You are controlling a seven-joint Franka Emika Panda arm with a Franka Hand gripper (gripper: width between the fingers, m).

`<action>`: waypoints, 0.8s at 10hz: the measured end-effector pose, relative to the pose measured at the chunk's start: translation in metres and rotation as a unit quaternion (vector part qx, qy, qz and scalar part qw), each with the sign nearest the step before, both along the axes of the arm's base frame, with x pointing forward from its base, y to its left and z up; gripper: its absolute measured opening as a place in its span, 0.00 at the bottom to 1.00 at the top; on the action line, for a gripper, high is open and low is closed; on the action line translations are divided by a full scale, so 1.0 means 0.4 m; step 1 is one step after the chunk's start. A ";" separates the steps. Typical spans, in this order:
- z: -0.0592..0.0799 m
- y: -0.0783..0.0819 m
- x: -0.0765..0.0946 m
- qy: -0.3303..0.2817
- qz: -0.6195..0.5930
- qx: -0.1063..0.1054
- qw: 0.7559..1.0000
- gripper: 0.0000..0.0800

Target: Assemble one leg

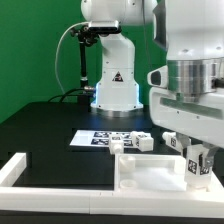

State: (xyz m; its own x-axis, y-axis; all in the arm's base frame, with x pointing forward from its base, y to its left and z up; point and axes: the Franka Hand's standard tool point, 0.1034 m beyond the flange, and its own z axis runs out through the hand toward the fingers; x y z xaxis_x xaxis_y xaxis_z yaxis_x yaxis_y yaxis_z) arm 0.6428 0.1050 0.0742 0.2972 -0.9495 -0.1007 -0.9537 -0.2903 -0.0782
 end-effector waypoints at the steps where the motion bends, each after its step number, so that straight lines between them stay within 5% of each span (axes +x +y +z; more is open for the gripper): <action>1: 0.000 0.000 -0.001 0.001 -0.026 0.003 1.000 0.36; 4: -0.003 0.000 -0.004 -0.002 0.021 -0.003 1.000 0.46; 5: -0.004 0.005 -0.006 -0.012 0.130 -0.011 0.991 0.70; 8: -0.005 0.018 -0.010 -0.035 0.340 -0.016 0.939 0.80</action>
Offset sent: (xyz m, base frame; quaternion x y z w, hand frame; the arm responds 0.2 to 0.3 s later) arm 0.0000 0.0000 0.0000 0.0000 0.0000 0.0000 1.0000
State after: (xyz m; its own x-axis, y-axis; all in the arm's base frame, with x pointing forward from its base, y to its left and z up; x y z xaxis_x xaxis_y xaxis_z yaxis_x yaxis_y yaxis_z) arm 0.6387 0.1121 0.0724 0.8416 -0.5391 -0.0336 -0.5391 -0.8345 -0.1140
